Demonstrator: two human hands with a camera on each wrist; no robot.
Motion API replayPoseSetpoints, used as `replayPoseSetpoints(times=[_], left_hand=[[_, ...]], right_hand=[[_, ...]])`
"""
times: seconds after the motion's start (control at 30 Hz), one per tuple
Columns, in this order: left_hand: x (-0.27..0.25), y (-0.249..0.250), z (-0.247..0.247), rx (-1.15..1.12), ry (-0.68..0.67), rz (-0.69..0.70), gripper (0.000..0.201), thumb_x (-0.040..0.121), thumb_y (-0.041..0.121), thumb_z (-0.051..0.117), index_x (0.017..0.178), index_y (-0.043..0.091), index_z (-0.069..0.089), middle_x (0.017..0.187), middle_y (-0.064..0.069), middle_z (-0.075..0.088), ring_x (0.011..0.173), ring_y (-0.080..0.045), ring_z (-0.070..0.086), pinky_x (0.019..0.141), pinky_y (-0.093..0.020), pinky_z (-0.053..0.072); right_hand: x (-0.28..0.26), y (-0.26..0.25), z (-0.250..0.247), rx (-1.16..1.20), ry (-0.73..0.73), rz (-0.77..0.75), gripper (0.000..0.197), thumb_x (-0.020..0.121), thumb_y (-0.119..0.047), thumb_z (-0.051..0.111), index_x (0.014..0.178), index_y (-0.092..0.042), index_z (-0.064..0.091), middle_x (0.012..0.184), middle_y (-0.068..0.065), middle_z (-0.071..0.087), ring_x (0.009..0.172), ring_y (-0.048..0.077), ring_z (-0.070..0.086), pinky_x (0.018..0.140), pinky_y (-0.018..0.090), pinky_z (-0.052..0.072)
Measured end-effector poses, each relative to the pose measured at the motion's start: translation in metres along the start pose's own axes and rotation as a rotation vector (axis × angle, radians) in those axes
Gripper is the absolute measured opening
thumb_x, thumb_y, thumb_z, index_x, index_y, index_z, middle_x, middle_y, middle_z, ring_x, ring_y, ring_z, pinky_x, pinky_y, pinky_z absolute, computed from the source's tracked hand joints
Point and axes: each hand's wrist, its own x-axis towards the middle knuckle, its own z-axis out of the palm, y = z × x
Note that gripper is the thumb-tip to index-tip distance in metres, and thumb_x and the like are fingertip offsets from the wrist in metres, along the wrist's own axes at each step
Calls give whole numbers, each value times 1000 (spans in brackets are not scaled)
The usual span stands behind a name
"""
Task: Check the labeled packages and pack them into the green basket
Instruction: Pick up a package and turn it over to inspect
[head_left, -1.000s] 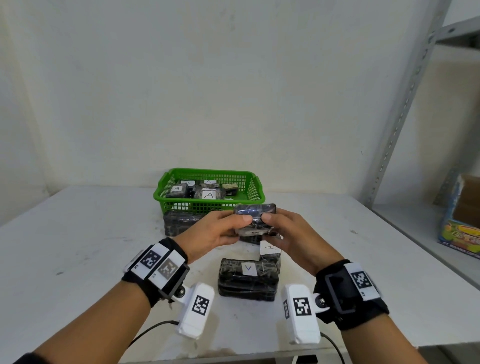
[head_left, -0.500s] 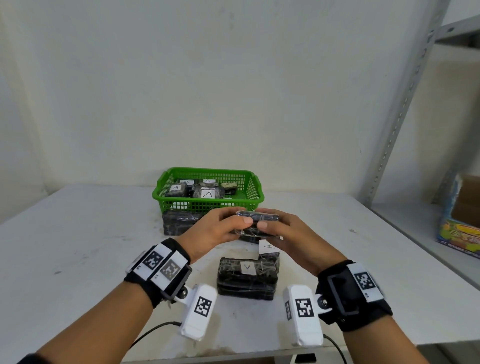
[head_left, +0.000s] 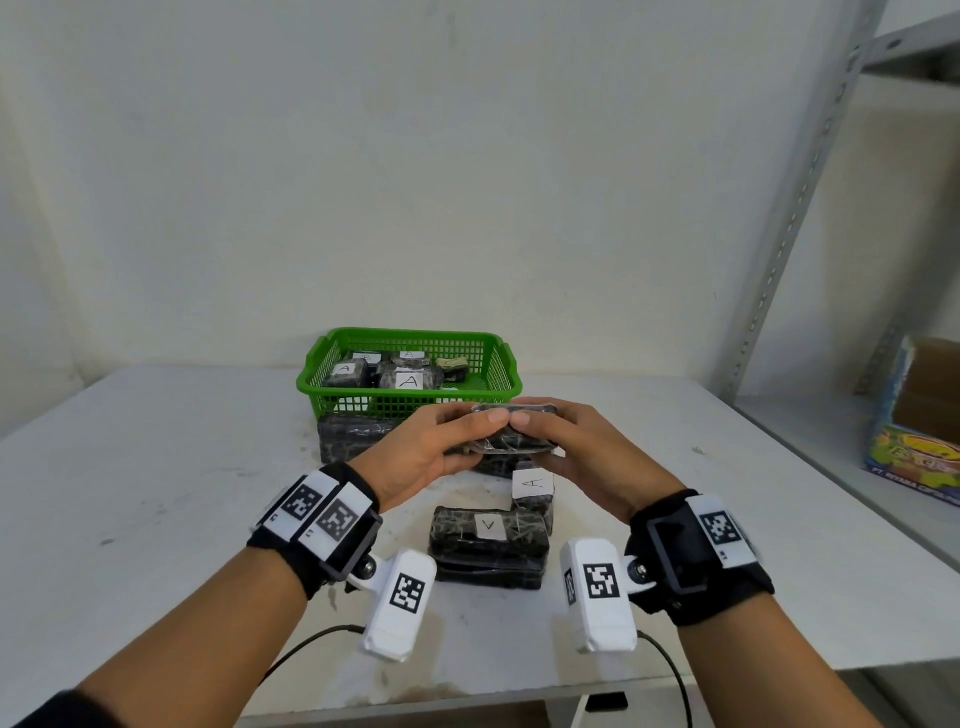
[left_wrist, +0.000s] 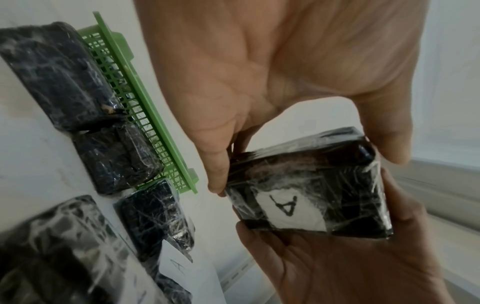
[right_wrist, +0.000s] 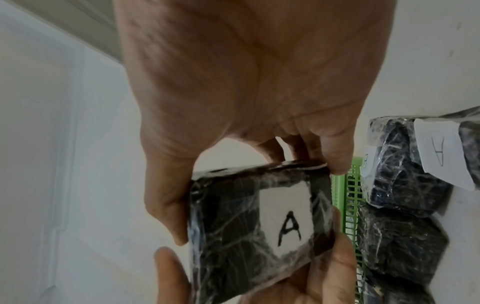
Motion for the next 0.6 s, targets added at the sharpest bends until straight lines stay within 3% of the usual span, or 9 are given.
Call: replayPoseSetpoints(times=[0.13,0.2,0.27,0.33,0.4,0.5,0.6], left_hand=[[3,1,1,-26,67,16,65,68,44,72,119,5,66,123,-23,64,114,-29,61,107,-46,45],[3,2,-1,-119,90,-11,70,67,48,69,125,8,62,127,-22,62,115,-29,60,107,-45,45],[2,1,-4,-224,86,-55,77,69,50,68,133,8,56,133,-24,58,119,-31,59,107,-45,45],[0,2,-5,-315,58,-103,81,73,53,66,136,6,52,135,-25,57,125,-33,57,110,-47,42],[0,1,-4,-386,8,-159,82,79,57,60,137,1,49,133,-26,58,127,-35,55,114,-48,37],[4,0,-3,-414,-82,-237,88,85,66,47,139,-3,45,134,-29,56,128,-40,53,116,-49,32],[11,0,1,-403,-129,-281,89,87,72,37,140,0,44,136,-30,53,128,-43,52,116,-51,31]], right_hand=[[2,1,2,2,41,-21,63,76,-43,78,128,-9,66,118,5,75,110,14,70,93,26,56],[0,3,-2,46,18,-40,69,75,-50,76,130,-10,67,123,6,73,114,14,69,99,28,55],[-3,6,-6,29,18,-47,69,73,-42,82,133,-14,65,129,8,71,118,18,69,102,35,56],[-3,11,-10,-64,46,-55,64,79,-21,88,136,-17,61,131,10,70,118,23,70,100,36,58],[-3,14,-11,-103,84,-67,49,89,-8,78,135,-13,60,129,11,71,116,26,71,97,34,59],[-5,17,-18,-107,134,-92,34,93,-11,74,126,-7,66,122,11,75,115,28,71,102,41,57],[-6,17,-24,-42,152,-79,38,88,-19,77,122,-5,68,121,15,74,112,31,72,98,41,58]])
